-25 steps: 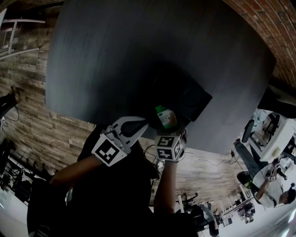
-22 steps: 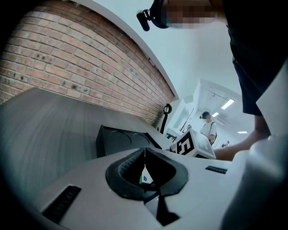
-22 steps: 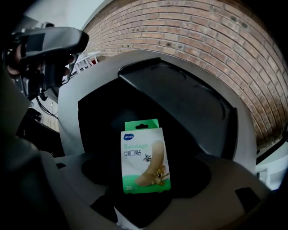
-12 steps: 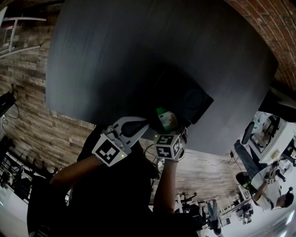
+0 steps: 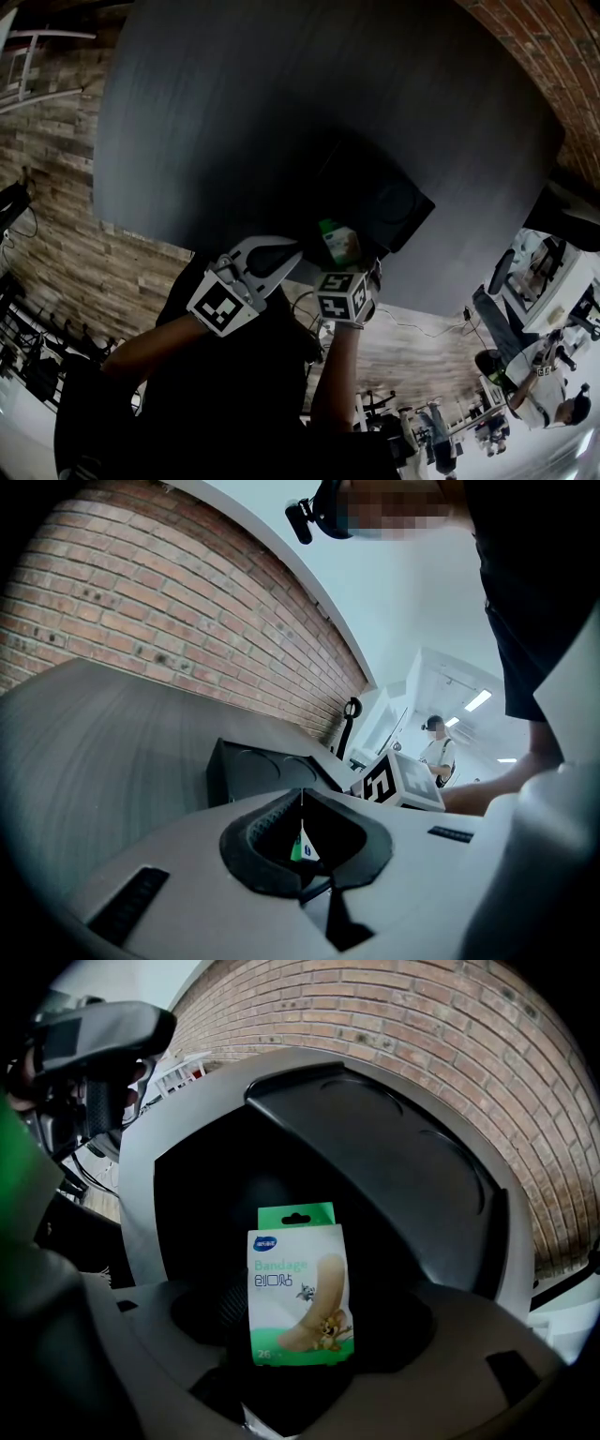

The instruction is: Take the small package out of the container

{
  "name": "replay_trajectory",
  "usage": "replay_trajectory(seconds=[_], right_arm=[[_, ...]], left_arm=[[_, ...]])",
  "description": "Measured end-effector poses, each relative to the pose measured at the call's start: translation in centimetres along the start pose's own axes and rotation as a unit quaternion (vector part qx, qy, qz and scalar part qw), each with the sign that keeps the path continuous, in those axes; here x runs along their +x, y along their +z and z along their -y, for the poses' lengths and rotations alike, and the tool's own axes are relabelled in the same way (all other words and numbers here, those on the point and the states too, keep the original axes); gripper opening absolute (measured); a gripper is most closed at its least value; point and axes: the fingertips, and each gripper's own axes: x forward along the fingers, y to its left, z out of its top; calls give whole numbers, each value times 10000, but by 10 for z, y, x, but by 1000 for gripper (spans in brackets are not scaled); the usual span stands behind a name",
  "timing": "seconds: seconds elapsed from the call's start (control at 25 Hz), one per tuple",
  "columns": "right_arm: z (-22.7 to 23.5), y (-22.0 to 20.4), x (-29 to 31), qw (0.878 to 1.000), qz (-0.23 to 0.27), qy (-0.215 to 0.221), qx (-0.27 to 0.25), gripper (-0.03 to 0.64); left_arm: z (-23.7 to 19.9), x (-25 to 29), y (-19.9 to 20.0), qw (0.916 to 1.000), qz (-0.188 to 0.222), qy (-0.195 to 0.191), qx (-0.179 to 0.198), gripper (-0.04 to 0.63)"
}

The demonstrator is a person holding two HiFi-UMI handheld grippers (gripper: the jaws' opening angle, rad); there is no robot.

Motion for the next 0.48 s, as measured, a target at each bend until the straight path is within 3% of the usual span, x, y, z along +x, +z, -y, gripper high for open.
replay_trajectory(seconds=[0.48], right_arm=[[-3, 2, -5, 9997, 100, -38, -231, 328]], left_arm=[[2, -7, -5, 10000, 50, 12, -9, 34]])
